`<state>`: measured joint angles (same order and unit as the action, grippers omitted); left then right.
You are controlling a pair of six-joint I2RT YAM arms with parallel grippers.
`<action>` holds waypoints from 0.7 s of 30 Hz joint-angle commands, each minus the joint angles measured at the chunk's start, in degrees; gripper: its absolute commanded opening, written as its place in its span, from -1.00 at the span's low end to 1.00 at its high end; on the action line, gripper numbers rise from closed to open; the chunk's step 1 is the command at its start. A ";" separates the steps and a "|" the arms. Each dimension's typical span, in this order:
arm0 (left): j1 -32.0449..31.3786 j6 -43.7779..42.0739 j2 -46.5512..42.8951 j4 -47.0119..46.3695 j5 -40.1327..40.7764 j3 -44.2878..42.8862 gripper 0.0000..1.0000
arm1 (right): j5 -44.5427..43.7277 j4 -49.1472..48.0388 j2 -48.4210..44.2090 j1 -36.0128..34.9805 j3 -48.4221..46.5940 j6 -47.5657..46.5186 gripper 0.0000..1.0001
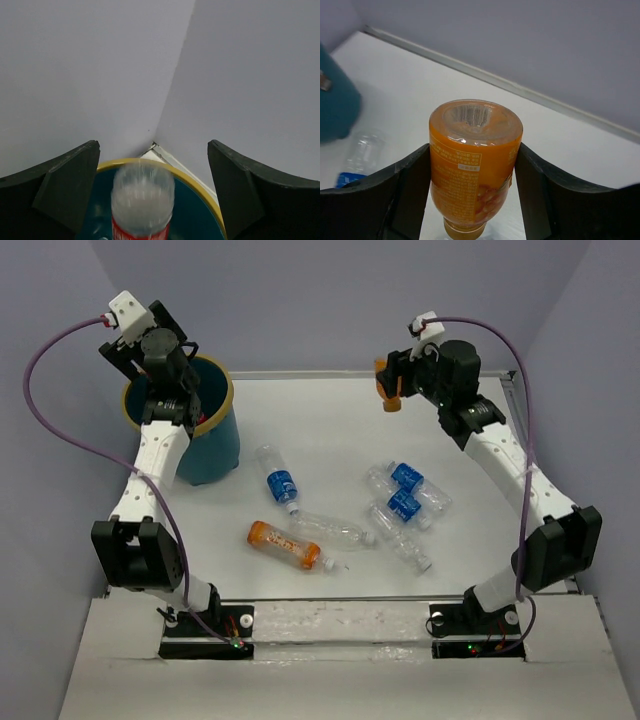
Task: Put the plastic bottles in the bin
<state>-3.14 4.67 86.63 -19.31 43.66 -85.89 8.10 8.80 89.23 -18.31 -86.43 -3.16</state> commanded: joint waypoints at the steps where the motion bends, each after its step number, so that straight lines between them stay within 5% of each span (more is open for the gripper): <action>1: 0.06 6.30 -5.06 4.00 -6.98 -2.00 0.98 | 5.61 -10.81 -2.13 -7.70 -0.66 8.24 0.02; 7: 0.15 14.29 -17.95 12.27 -21.73 2.99 0.98 | 9.65 -18.10 2.25 -14.20 -9.00 16.68 0.02; 12: 0.15 20.81 -33.15 18.33 -32.12 15.88 0.98 | 9.13 -21.27 9.81 -19.83 -21.37 20.82 0.02; 21: -3.08 27.76 -53.31 33.17 -35.57 35.42 0.86 | 9.22 -24.09 30.98 -26.16 -48.95 26.01 0.02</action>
<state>-3.29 28.16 35.88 3.75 11.27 -56.31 16.78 -9.78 114.59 -42.68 -123.39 19.35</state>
